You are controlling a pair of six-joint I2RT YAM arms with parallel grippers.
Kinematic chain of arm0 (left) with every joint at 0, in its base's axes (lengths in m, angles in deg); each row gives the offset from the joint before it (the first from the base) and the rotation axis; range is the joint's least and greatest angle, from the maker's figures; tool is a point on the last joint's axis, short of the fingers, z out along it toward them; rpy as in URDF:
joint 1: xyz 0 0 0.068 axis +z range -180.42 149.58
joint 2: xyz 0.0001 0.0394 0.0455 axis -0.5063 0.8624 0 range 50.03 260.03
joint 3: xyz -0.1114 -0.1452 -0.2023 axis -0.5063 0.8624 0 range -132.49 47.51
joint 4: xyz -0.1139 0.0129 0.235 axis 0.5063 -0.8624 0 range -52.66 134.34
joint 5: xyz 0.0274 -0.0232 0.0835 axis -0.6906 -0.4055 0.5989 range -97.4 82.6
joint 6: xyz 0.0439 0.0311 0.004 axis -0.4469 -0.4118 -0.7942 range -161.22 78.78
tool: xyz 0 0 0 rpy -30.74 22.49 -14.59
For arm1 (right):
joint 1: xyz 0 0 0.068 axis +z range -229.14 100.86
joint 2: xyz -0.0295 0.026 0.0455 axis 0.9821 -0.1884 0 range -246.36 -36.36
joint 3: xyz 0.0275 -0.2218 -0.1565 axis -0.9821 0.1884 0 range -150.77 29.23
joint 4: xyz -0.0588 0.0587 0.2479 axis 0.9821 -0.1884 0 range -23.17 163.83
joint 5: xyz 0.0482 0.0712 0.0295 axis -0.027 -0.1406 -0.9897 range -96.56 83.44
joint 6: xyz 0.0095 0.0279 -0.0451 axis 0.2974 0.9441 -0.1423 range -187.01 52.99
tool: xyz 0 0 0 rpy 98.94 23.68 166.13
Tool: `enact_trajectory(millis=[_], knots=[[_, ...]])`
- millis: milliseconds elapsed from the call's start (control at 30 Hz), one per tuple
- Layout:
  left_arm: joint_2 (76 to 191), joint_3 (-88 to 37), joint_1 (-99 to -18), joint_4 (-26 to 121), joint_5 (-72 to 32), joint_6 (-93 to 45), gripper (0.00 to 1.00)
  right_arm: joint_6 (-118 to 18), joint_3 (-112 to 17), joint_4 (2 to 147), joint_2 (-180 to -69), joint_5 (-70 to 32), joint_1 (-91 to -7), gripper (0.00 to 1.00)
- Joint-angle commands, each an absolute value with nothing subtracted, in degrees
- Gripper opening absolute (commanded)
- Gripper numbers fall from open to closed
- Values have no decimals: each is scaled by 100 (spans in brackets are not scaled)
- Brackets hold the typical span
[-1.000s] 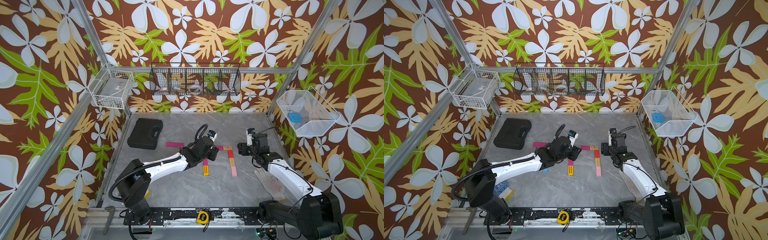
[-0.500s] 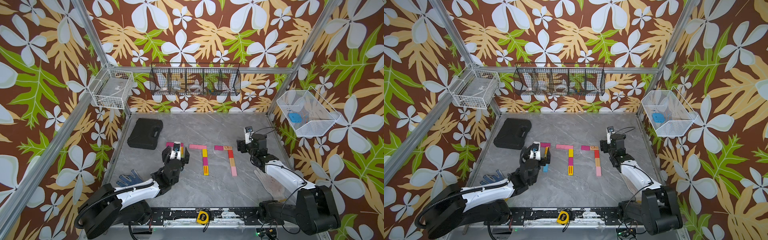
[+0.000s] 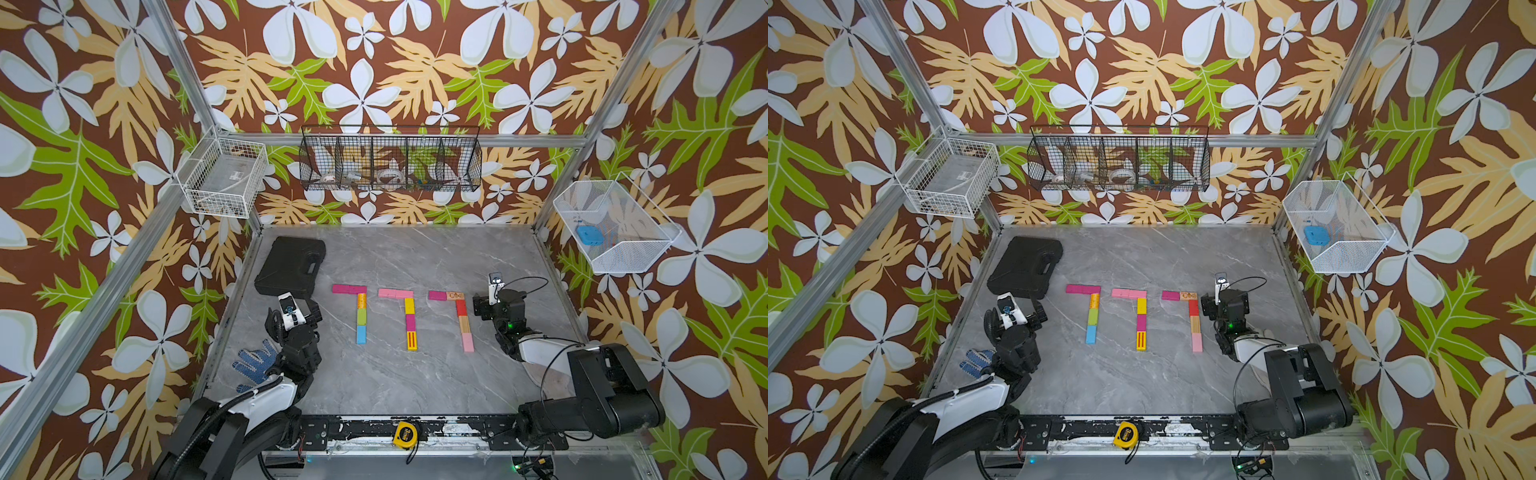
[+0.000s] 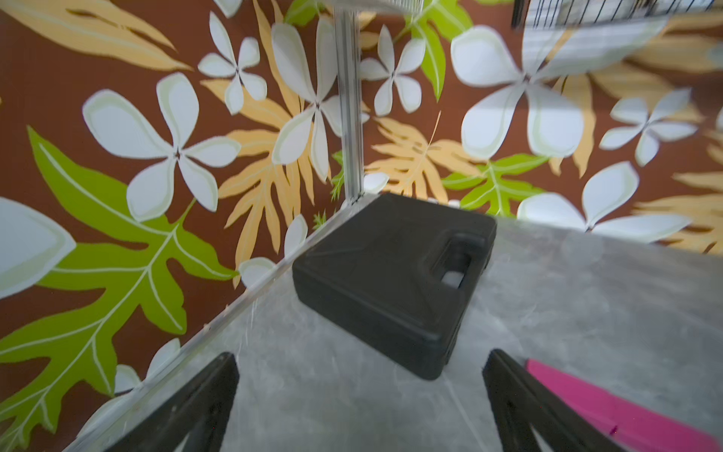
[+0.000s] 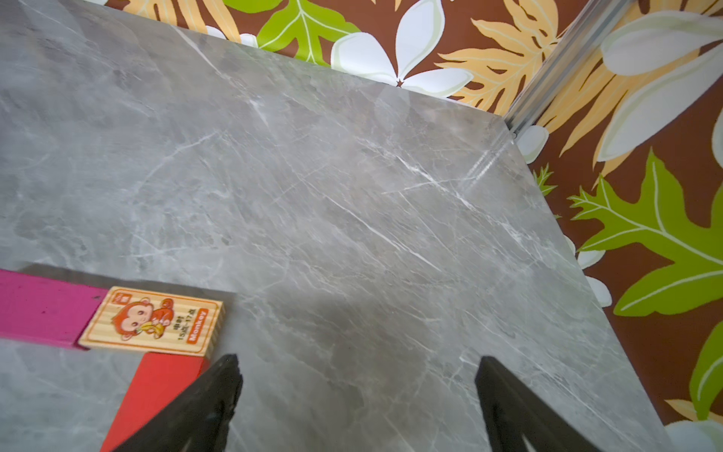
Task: Assemble the number 7 with building blocks
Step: Reset both arms
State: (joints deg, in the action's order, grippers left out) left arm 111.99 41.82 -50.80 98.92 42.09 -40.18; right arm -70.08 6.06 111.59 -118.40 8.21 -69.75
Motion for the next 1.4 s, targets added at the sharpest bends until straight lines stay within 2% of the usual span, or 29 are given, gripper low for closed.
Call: enact_trajectory(millis=[0, 200, 267, 333, 400, 467, 533, 600, 633, 667, 733, 800, 900, 1367], knots=[[11327, 4262, -4954, 10758, 3717, -3881, 100, -7087, 732, 12305, -11939, 1123, -6974, 94], [12689, 4150, -4470, 12355, 3189, -4093, 100, -7002, 958, 12638, -11893, 1120, -7037, 94], [12428, 3890, -4339, 11314, 2944, -3775, 100, -6987, 1203, 12963, -11785, 1091, -7061, 94], [12561, 4010, -4141, 11779, 2674, -3744, 100, -6927, 1490, 13387, -11690, 972, -7139, 94], [12496, 3842, -4140, 11280, 2636, -3665, 100, -6737, 1758, 13875, -11742, 709, -7362, 95], [12600, 3804, -4120, 11378, 2579, -3703, 100, -6693, 1849, 14495, -12140, 547, -7457, 95], [12559, 3804, -4093, 11274, 2493, -3670, 100, -6582, 1584, 13655, -11975, 340, -7588, 96], [12669, 4093, -3963, 11704, 1820, -3737, 100, -6535, 1631, 13920, -12068, 231, -7665, 99], [13012, 4286, -3908, 12682, 1605, -3915, 100, -6523, 1578, 13682, -11989, 222, -7660, 99], [12976, 4322, -3897, 12647, 1561, -3874, 100, -6522, 1610, 13842, -12015, 228, -7666, 99], [12739, 4122, -3903, 11886, 1551, -3775, 99, -6525, 1594, 13732, -11984, 223, -7662, 99], [12944, 4095, -3918, 12209, 1777, -3839, 98, -6520, 1599, 13762, -12001, 219, -7662, 99], [12852, 4007, -3908, 11855, 2036, -3661, 100, -6523, 1605, 13773, -11996, 223, -7663, 99], [12898, 4030, -3906, 11980, 1914, -3738, 100, -6529, 1585, 13773, -12013, 223, -7666, 99]])
